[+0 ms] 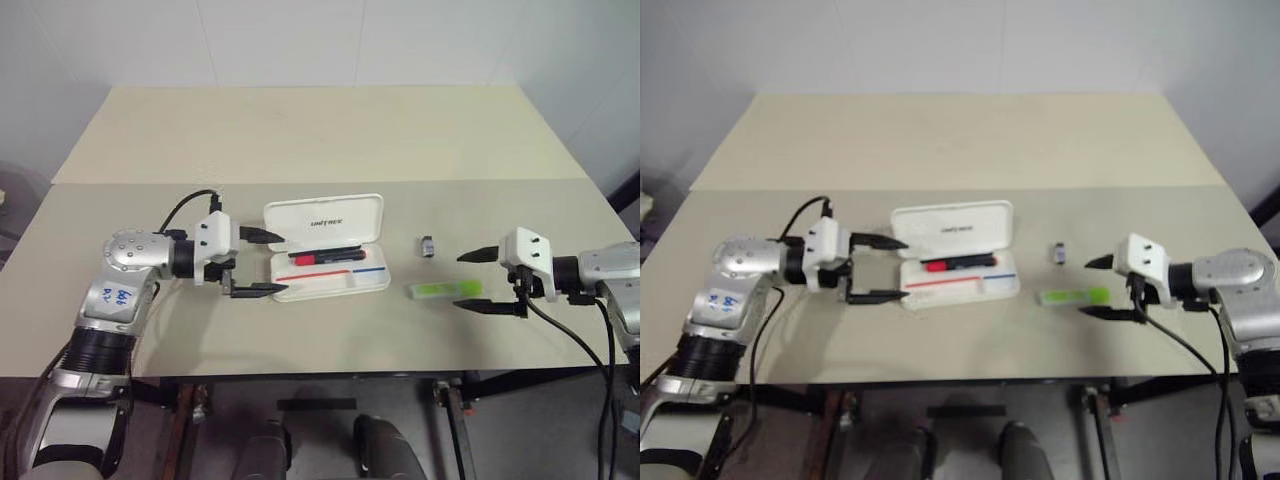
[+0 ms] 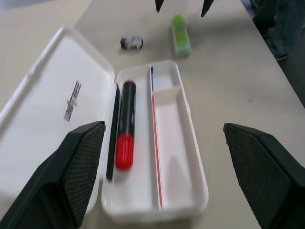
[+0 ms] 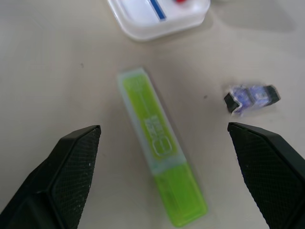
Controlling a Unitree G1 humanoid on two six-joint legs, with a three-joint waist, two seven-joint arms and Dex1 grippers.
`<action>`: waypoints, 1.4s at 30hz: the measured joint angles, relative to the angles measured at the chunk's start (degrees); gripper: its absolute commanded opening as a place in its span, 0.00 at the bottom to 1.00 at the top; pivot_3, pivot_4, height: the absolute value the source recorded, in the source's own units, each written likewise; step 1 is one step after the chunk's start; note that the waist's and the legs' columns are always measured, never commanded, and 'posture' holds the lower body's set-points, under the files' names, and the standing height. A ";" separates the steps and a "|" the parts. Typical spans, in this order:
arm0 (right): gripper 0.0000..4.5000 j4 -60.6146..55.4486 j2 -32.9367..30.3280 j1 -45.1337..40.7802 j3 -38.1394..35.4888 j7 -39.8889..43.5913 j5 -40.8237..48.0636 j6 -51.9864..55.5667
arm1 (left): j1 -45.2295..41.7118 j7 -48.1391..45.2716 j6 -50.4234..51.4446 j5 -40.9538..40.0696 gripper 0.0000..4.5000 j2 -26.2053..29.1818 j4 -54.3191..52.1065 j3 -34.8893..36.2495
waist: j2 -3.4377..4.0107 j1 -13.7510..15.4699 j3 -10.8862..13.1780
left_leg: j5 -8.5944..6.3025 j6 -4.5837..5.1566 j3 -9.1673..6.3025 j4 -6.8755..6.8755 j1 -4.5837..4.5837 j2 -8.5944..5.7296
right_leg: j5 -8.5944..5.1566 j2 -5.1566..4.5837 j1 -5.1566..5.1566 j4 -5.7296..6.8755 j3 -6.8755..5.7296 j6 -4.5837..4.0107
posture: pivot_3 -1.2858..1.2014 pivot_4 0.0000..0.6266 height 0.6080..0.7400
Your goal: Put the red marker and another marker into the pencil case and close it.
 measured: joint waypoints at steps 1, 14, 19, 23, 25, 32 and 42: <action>1.00 2.05 0.47 -1.02 0.78 0.71 -0.78 -1.10 | 0.67 -0.18 0.13 -0.05 0.94 0.72 -0.04 0.15 | 0.01 0.03 0.01 | 0.00 0.01 0.00 0.00 0.00 0.03 | 0.00 -0.01 0.00 -0.01 0.00 0.00 | 0.52 0.24 1.00; 0.55 25.81 5.08 -13.69 6.75 7.10 -9.15 -13.17 | 3.09 -0.23 2.51 -0.78 0.95 3.84 -2.41 3.39 | 0.19 -1.18 0.20 | 0.00 0.01 0.05 0.11 -0.01 -0.01 | 0.01 -0.07 0.02 0.09 0.01 0.02 | 0.52 0.24 1.00; 0.24 27.68 6.03 -14.52 7.35 7.86 -9.26 -15.22 | 3.10 0.13 3.33 -0.83 0.95 3.84 -4.26 3.39 | 0.17 -1.43 0.21 | 0.04 0.03 0.08 0.21 0.22 -0.01 | 0.09 -0.14 0.20 0.22 0.09 0.11 | 0.52 0.24 1.00; 0.24 27.13 6.27 -14.51 7.35 7.73 -9.49 -15.30 | 3.10 0.27 3.71 -0.86 0.95 3.82 -4.42 3.35 | 0.17 -1.44 0.21 | 0.07 0.02 0.06 0.18 0.26 -0.02 | 0.09 -0.08 0.17 0.30 0.08 0.08 | 0.52 0.24 1.00; 0.24 26.00 6.35 -14.33 7.35 7.40 -9.61 -15.33 | 3.09 0.33 3.73 -0.86 0.95 3.65 -4.43 3.27 | 0.17 -1.61 0.21 | 0.07 0.01 0.08 0.13 0.25 -0.01 | 0.09 -0.07 0.13 0.30 0.09 0.07 | 0.52 0.24 1.00; 0.24 13.76 5.79 -11.31 6.69 7.38 -6.85 -9.63 | 3.04 0.12 3.43 -0.85 0.95 3.35 -4.10 2.89 | 0.38 -1.74 0.34 | 0.07 0.00 0.09 0.06 0.14 0.02 | 0.08 -0.07 -0.02 0.29 0.12 0.06 | 0.52 0.24 1.00; 0.24 -9.18 4.03 -10.94 5.37 7.51 -0.02 5.74 | 5.88 -0.08 0.68 -0.31 0.95 4.56 -1.68 3.32 | 0.45 -1.32 0.41 | 0.04 0.01 0.02 0.06 0.01 0.07 | 0.07 -0.13 -0.11 0.20 0.11 0.04 | 0.52 0.24 1.00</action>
